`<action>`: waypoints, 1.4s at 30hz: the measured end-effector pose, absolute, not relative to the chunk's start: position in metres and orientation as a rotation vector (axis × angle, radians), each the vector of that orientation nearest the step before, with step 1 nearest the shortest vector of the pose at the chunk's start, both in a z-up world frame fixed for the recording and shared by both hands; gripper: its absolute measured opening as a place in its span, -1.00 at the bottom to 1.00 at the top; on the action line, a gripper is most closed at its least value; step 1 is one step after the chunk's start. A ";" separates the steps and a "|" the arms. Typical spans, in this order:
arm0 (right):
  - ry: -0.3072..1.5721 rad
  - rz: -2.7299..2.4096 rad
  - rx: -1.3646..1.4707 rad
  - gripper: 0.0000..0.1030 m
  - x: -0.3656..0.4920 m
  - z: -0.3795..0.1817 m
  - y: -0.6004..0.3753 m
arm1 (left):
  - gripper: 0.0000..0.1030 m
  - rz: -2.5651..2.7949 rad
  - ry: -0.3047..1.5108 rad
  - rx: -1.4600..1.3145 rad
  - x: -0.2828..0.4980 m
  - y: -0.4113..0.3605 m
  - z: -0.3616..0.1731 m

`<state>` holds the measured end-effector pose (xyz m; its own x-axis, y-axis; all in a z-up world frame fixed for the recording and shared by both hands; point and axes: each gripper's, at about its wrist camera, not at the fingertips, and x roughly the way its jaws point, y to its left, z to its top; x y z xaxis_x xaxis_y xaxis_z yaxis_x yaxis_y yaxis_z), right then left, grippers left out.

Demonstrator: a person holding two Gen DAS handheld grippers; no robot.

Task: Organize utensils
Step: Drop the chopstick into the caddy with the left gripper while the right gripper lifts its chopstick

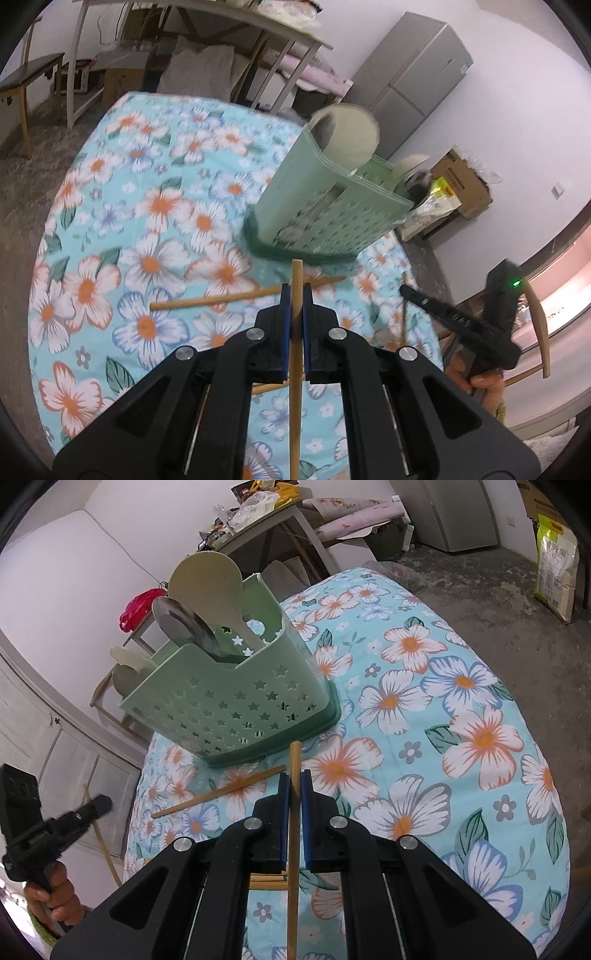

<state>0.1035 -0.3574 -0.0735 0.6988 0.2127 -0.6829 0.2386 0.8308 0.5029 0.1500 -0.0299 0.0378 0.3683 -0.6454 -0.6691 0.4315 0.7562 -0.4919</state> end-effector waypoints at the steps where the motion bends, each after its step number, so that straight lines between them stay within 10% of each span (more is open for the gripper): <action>1: 0.808 -0.014 0.608 -0.87 0.103 -0.073 -0.357 | -0.92 -0.709 0.950 -0.250 0.150 -0.030 0.046; 20: 0.778 -0.013 0.622 -0.88 0.097 -0.064 -0.365 | -0.92 -0.779 0.336 -0.217 0.188 -0.089 0.227; 34: 0.772 -0.012 0.624 -0.88 0.095 -0.062 -0.366 | -0.91 -0.687 0.391 -0.084 0.228 -0.169 0.169; 42: 0.756 -0.013 0.619 -0.88 0.092 -0.056 -0.369 | -0.30 -0.668 0.424 -0.126 0.221 -0.132 0.162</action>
<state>0.0918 -0.3686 -0.0563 0.7364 0.2048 -0.6448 0.2271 0.8229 0.5208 0.2208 -0.1316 0.1620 0.7034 -0.6242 -0.3399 0.5737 0.7810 -0.2469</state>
